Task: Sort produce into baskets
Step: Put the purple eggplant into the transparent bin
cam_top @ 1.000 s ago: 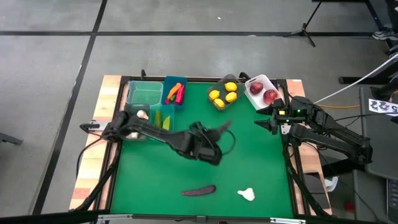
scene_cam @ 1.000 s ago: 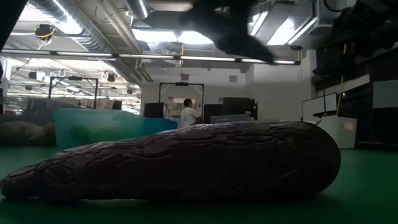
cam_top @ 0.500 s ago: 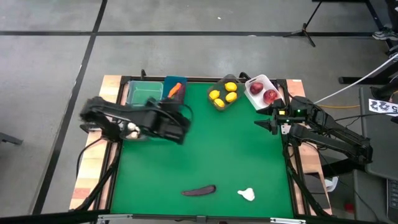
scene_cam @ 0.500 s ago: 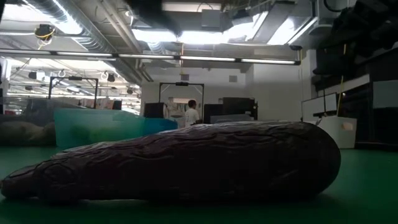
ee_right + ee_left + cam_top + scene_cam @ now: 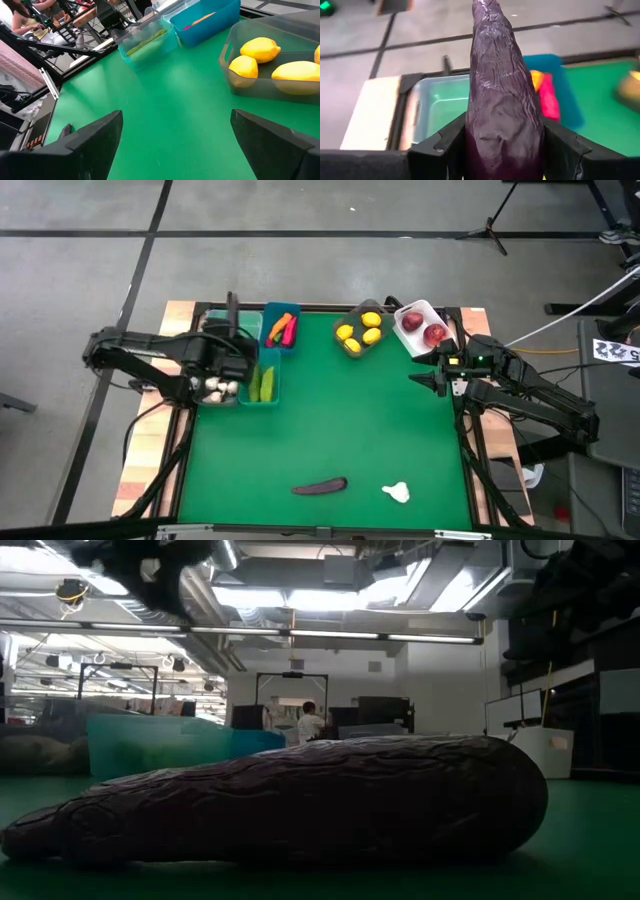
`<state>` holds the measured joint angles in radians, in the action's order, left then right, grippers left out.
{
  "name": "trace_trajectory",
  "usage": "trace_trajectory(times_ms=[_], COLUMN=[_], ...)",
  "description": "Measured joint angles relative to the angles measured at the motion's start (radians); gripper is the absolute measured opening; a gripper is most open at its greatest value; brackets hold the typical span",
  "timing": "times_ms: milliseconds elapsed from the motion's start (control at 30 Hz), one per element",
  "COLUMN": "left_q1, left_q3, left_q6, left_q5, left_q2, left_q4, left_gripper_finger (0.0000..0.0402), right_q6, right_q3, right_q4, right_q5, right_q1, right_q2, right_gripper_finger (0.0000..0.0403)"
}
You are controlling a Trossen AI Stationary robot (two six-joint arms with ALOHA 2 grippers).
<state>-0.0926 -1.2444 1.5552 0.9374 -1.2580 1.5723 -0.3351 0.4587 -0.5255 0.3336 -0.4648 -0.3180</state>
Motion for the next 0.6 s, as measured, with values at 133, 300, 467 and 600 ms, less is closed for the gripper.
trace_trajectory(times_ms=[133,300,467,600], left_q1=[0.080,0.179,0.260,0.306], left_q3=[0.080,0.146,0.212,0.268], left_q6=[0.093,0.261,0.312,0.313], left_q5=[-0.007,0.010,0.025,0.025], left_q2=[0.054,0.059,0.053,0.046], left_q4=[-0.015,-0.091,-0.336,-0.558], left_gripper_finger=[0.0194,0.0194,0.0194,0.0194], right_q6=[0.000,0.000,0.001,0.001], right_q3=[0.000,0.000,0.000,0.000], right_q4=[0.000,0.000,0.000,0.000], right_q5=[0.000,0.000,0.000,0.000], right_q1=[0.000,0.000,0.000,0.000], right_q2=[0.000,0.000,0.000,0.000], right_gripper_finger=[0.0369,0.0369,0.0369,0.0369])
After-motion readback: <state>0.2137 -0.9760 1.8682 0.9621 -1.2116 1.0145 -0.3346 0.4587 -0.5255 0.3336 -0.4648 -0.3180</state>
